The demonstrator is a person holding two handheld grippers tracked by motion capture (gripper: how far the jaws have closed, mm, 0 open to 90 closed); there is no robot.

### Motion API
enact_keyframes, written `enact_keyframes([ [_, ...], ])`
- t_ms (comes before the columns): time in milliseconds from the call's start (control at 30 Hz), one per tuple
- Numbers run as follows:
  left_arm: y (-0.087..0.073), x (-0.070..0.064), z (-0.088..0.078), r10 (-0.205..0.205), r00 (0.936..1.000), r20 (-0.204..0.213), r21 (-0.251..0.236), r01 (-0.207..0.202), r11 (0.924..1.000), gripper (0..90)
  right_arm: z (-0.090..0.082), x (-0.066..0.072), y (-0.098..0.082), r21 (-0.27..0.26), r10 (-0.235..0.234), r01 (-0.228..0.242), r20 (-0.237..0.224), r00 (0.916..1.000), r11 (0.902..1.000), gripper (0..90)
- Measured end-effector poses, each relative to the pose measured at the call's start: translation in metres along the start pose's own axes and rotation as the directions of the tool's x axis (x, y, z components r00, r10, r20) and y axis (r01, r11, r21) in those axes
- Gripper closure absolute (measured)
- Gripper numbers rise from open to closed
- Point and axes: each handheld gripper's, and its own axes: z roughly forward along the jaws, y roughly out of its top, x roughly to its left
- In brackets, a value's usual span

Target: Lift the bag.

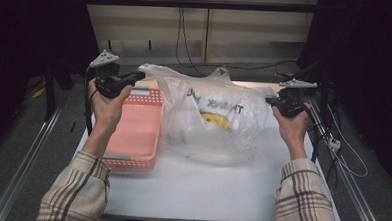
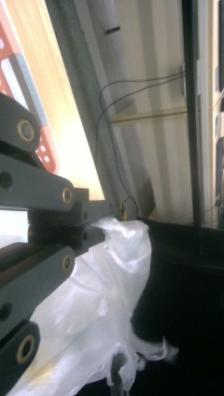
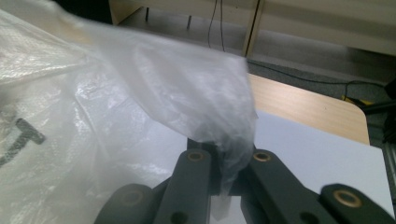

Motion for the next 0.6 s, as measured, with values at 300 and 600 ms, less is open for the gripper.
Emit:
enact_keyframes([
  [300, -0.017, 0.004, 0.021, -0.042, 0.9991, -0.001, 0.052, 0.042, 0.9977, 90.0, 0.010, -0.005, -0.007, 0.027, 0.032, -0.032, 0.009, 0.9994, 0.9991, 90.0],
  [600, -0.040, 0.012, 0.037, -0.052, 0.9986, 0.001, 0.139, 0.052, 0.9889, 90.0, 0.028, 0.001, -0.016, 0.024, 0.072, -0.071, -0.026, 0.9971, 0.9972, 88.2],
])
